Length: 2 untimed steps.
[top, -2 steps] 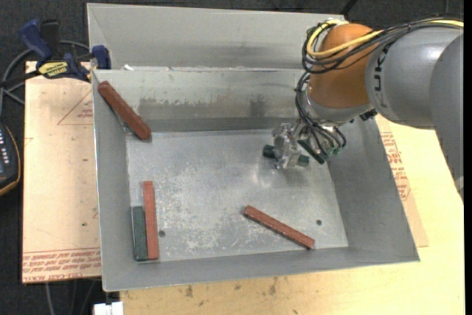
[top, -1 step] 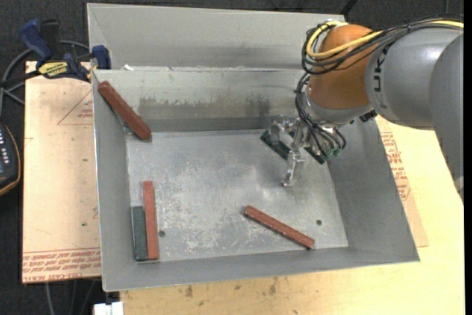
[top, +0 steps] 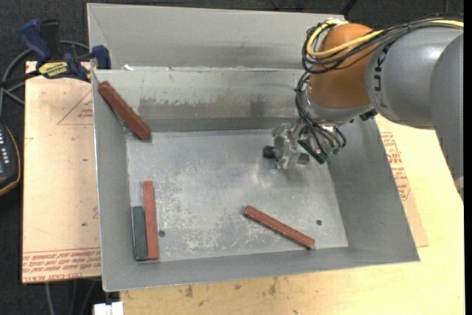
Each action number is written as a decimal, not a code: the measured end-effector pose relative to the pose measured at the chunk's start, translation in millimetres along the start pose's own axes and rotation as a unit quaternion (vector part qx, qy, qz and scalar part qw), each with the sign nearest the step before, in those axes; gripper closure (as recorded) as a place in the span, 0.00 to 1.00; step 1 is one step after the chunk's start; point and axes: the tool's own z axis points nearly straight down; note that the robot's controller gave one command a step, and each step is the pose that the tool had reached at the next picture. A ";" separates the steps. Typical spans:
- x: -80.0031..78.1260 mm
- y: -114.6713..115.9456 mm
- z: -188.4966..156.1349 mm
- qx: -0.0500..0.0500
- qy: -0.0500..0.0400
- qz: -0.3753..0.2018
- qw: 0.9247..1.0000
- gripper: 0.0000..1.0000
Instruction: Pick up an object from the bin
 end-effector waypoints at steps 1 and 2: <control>1.5 0.2 1.6 0.000 0.003 0.000 1.000 0.00; 0.1 -0.1 0.1 0.000 0.000 0.000 1.000 1.00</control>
Offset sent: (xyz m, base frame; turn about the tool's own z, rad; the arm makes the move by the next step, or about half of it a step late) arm 0.0000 0.0000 0.0000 0.0000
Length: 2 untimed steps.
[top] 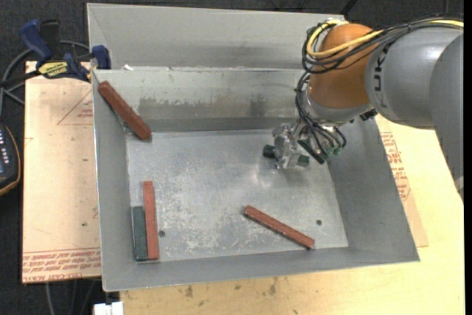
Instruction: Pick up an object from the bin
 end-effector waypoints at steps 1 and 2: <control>1.4 0.2 1.6 0.000 0.003 0.000 1.000 0.00; 0.1 0.0 0.0 0.000 0.000 0.000 1.000 1.00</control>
Offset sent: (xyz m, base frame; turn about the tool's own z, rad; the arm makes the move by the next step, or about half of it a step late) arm 0.0000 0.0000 0.0000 0.0000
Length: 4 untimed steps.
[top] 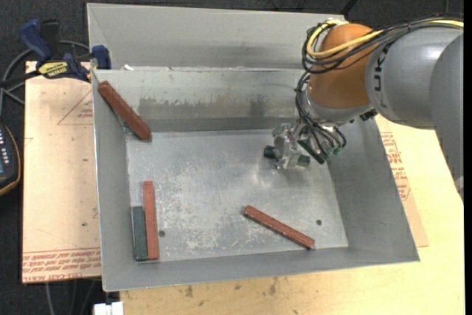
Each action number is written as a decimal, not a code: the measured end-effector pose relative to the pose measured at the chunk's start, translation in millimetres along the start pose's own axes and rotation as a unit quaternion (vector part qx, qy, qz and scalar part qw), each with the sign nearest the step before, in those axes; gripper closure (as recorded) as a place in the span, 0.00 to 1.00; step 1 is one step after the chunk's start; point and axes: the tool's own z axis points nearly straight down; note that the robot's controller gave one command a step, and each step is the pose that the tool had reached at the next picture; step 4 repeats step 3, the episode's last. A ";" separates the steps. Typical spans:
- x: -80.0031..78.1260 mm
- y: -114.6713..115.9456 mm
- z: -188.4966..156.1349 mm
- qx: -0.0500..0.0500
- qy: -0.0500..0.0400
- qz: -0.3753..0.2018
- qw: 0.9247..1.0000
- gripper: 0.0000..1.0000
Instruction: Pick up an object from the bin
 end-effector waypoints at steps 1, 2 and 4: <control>1.3 0.2 1.5 0.000 0.002 0.000 1.000 0.00; -14.7 -32.3 7.4 0.001 0.001 0.021 1.000 0.00; -2.5 -36.7 7.5 0.000 0.003 0.072 0.997 0.00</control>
Offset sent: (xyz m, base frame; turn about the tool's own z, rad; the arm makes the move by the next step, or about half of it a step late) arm 0.0000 0.0000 0.0000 0.0000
